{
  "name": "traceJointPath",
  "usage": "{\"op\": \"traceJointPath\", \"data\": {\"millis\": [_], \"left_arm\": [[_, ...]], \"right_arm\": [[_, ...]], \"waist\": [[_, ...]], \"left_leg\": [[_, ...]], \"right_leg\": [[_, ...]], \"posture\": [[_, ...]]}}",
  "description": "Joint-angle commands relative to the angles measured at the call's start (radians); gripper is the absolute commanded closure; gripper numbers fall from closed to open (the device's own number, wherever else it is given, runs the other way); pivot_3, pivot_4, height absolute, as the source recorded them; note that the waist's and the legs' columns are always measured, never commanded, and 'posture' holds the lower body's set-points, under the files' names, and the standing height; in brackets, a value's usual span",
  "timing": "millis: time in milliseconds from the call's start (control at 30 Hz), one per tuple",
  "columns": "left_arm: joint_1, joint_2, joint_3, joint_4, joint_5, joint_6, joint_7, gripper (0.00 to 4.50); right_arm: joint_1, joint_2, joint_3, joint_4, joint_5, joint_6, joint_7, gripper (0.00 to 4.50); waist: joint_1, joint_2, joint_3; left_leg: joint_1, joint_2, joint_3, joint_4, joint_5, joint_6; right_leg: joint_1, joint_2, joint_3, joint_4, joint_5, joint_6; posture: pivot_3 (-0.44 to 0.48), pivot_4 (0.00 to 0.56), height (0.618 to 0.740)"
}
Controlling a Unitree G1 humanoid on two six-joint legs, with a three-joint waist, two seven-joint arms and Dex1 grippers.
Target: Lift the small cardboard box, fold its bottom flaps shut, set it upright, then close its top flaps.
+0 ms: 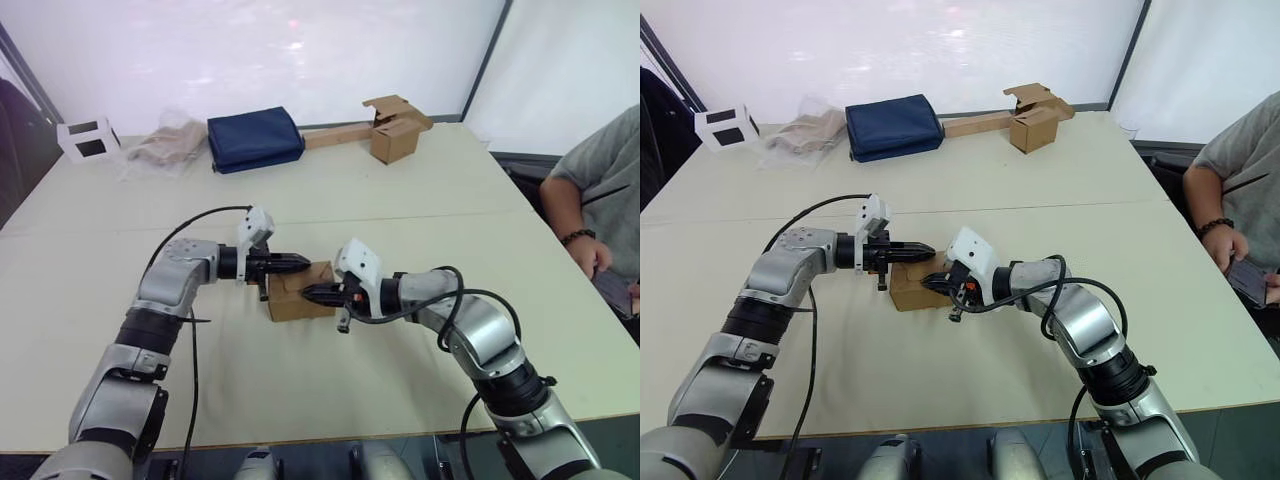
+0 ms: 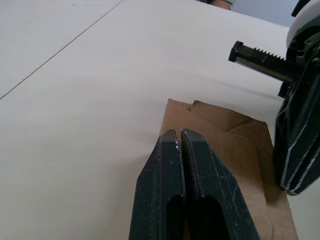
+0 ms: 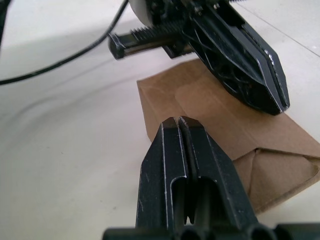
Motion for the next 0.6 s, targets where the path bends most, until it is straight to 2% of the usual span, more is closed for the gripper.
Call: {"op": "traceJointPath", "data": {"millis": [33, 333, 500, 600], "left_arm": [[0.011, 0.01, 0.012, -0.051, -0.01, 0.011, -0.002, 4.4], [0.01, 0.008, 0.048, -0.086, -0.046, 0.062, 0.025, 4.4], [-0.012, -0.004, 0.091, -0.077, -0.078, 0.097, 0.065, 4.4], [-0.006, 0.005, 0.077, -0.091, -0.07, 0.091, 0.059, 4.4]], "right_arm": [[-0.009, -0.004, 0.007, 0.012, -0.018, -0.034, -0.009, 4.5], [-0.06, 0.027, 0.034, 0.158, -0.075, -0.109, -0.025, 4.5], [-0.069, 0.027, 0.039, 0.187, -0.087, -0.128, -0.012, 4.5], [-0.066, 0.028, 0.01, 0.152, -0.044, -0.096, 0.009, 4.5]], "waist": [[0.0, 0.0, 0.0], [0.0, 0.0, 0.0], [0.0, 0.0, 0.0], [0.0, 0.0, 0.0]], "left_leg": [[0.0, 0.0, 0.0, 0.0, 0.0, 0.0], [0.0, 0.0, 0.0, 0.0, 0.0, 0.0], [0.0, 0.0, 0.0, 0.0, 0.0, 0.0], [0.0, 0.0, 0.0, 0.0, 0.0, 0.0]], "right_leg": [[0.0, 0.0, 0.0, 0.0, 0.0, 0.0], [0.0, 0.0, 0.0, 0.0, 0.0, 0.0], [0.0, 0.0, 0.0, 0.0, 0.0, 0.0], [0.0, 0.0, 0.0, 0.0, 0.0, 0.0]], "posture": [[0.0, 0.15, 0.74], [0.0, 0.15, 0.74], [0.0, 0.15, 0.74], [0.0, 0.15, 0.74]]}}
